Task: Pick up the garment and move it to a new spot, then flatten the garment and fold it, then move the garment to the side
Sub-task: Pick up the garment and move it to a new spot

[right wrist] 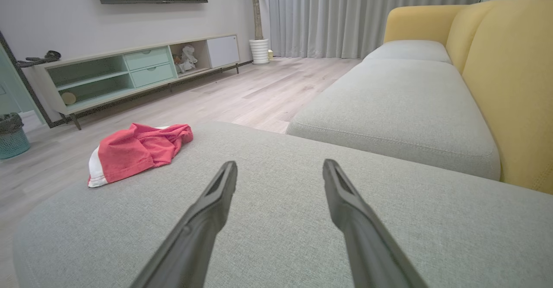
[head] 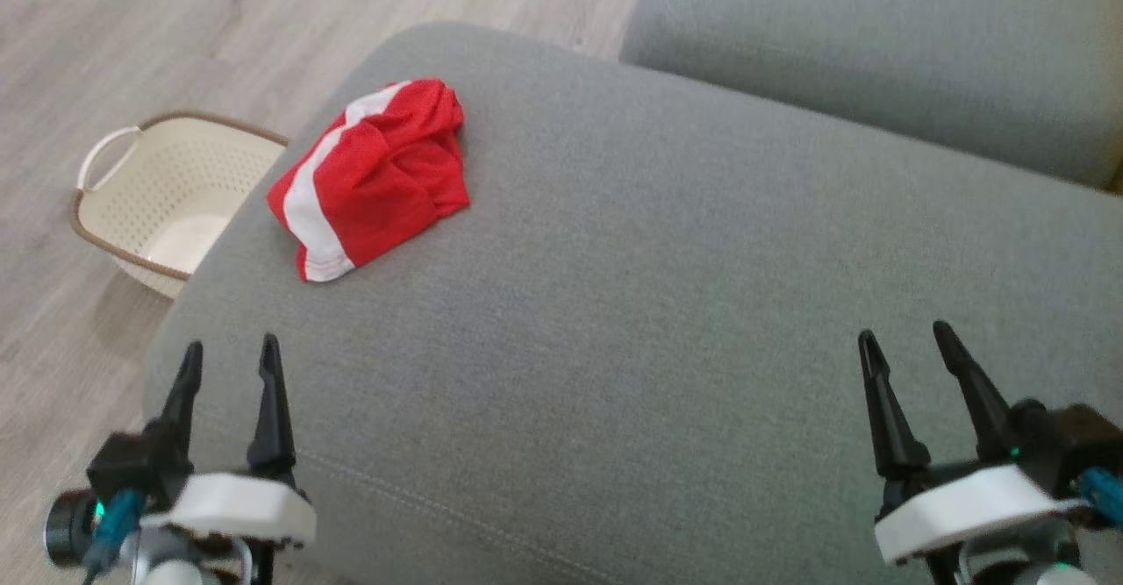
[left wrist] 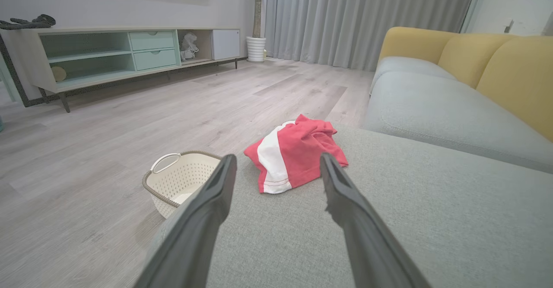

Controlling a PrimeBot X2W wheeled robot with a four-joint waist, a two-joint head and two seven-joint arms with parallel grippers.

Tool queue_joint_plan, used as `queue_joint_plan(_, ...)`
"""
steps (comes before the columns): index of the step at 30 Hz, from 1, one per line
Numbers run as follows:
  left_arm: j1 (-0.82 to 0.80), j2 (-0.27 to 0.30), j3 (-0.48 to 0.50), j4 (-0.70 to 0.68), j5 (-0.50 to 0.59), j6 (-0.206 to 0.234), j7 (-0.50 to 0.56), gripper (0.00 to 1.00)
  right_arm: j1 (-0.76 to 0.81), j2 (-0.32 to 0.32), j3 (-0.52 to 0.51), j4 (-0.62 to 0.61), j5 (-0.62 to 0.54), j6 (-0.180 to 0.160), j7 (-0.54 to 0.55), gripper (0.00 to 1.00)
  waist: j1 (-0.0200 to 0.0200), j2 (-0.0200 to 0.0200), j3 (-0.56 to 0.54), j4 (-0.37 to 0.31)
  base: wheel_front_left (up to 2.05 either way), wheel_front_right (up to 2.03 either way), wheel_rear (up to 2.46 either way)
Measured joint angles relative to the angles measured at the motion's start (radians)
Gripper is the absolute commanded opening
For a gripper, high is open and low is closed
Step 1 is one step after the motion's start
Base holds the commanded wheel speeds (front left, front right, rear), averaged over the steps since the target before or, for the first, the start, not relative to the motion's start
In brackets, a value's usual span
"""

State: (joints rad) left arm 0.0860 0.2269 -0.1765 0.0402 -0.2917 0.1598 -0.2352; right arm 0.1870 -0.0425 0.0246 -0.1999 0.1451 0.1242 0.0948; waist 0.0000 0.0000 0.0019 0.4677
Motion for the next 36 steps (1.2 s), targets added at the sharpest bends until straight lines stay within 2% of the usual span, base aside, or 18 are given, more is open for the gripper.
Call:
queue_joint_plan(4,-0.092,0.0,0.001,0.081,-0.002,-0.006,-0.005,1.0,-0.047,0.0,0.007,-0.027,-0.027,0.0,0.031,1.0,0.0,0.0,0.059,-0.017,0.0,0.0,0.0)
queue_joint_plan(16,-0.523,-0.002,0.065,0.558,-0.105,-0.162,-0.014,1.0,-0.198,-0.002,0.042,-0.101,-0.125,0.0,0.109,1.0,0.0003,0.0,0.292,-0.116,0.0,0.0,0.0)
queue_joint_plan(20,-0.649,0.0,0.076,0.746,-0.125,-0.199,-0.014,1.0,-0.231,-0.005,0.046,-0.111,-0.135,0.0,0.12,1.0,0.0005,0.0,0.365,-0.157,0.0,0.0,0.0)
queue_joint_plan(25,-0.758,0.038,0.097,0.977,-0.153,-0.228,0.023,0.98,-0.251,-0.006,0.059,-0.11,-0.137,0.0,0.119,1.0,0.0002,0.0,0.419,-0.215,0.0,0.0,0.0)
queue_joint_plan(27,-0.781,0.047,0.097,1.026,-0.156,-0.235,0.022,0.0,-0.259,-0.006,0.056,-0.1,-0.136,0.0,0.115,1.0,0.0003,-0.0001,0.429,-0.236,0.0,0.0,0.0)
queue_joint_plan(33,-0.803,0.065,0.136,1.048,-0.167,-0.239,-0.013,0.0,-0.261,-0.006,0.03,-0.074,-0.12,0.0,0.081,1.0,0.0,0.0,0.408,-0.257,0.0,0.0,0.0)
queue_joint_plan(36,-0.791,0.085,0.164,0.944,-0.151,-0.225,-0.013,0.0,-0.259,-0.006,0.02,-0.059,-0.116,0.0,0.063,1.0,0.0,0.0,0.379,-0.255,0.0,0.0,0.0)
